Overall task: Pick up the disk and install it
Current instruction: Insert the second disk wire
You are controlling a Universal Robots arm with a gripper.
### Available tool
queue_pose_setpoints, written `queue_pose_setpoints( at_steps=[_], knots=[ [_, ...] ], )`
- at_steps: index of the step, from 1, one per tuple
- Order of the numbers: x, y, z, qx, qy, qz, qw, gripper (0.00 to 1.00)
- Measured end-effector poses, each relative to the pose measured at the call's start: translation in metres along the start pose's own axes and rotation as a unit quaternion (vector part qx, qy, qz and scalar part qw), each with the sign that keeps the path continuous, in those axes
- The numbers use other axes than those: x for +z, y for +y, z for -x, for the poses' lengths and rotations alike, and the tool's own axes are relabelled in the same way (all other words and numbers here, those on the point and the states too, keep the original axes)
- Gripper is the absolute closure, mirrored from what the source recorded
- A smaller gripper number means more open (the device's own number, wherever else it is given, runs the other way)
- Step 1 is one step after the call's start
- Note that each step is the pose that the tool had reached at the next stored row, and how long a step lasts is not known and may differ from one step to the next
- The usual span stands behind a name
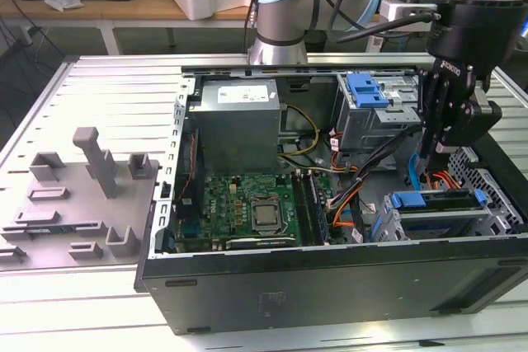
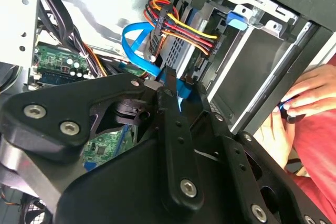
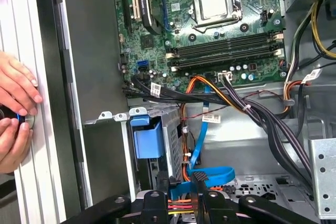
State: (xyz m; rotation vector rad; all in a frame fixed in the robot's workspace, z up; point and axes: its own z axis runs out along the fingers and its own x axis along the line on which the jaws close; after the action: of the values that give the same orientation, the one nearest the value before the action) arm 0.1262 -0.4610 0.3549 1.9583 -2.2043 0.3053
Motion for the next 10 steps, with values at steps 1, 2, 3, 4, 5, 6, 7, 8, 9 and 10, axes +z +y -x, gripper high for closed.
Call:
queue_pose_setpoints(
  at_steps=[1,2,3,4,5,6,7,8,9,10],
  knots=[
    [0.0,0.0,0.0,-0.001,0.0003,-0.0002,1.0,0.69],
    [0.0001,0.0001,0.0,-0.002,0.0003,-0.0006,1.0,0.69],
    [0.0002,0.0001,0.0001,-0.004,0.0002,-0.0012,1.0,0.69],
    [0.0002,0.0001,0.0001,-0.006,0.0001,-0.0018,1.0,0.69],
    [0.0002,0.0001,0.0001,-0.01,0.0,-0.0028,0.9999,0.69],
    [0.0002,0.0001,0.0001,-0.013,-0.0001,-0.0037,0.9999,0.69],
    [0.0002,0.0001,0.0001,-0.016,-0.0002,-0.0044,0.9999,0.69],
    [0.0003,0.0001,0.0001,-0.018,-0.0004,-0.0051,0.9998,0.69],
    [0.0004,0.0,0.0001,-0.02,-0.0007,-0.0056,0.9998,0.69],
    [0.0004,0.0,0.0001,-0.021,-0.0008,-0.0059,0.9998,0.69]
  ],
)
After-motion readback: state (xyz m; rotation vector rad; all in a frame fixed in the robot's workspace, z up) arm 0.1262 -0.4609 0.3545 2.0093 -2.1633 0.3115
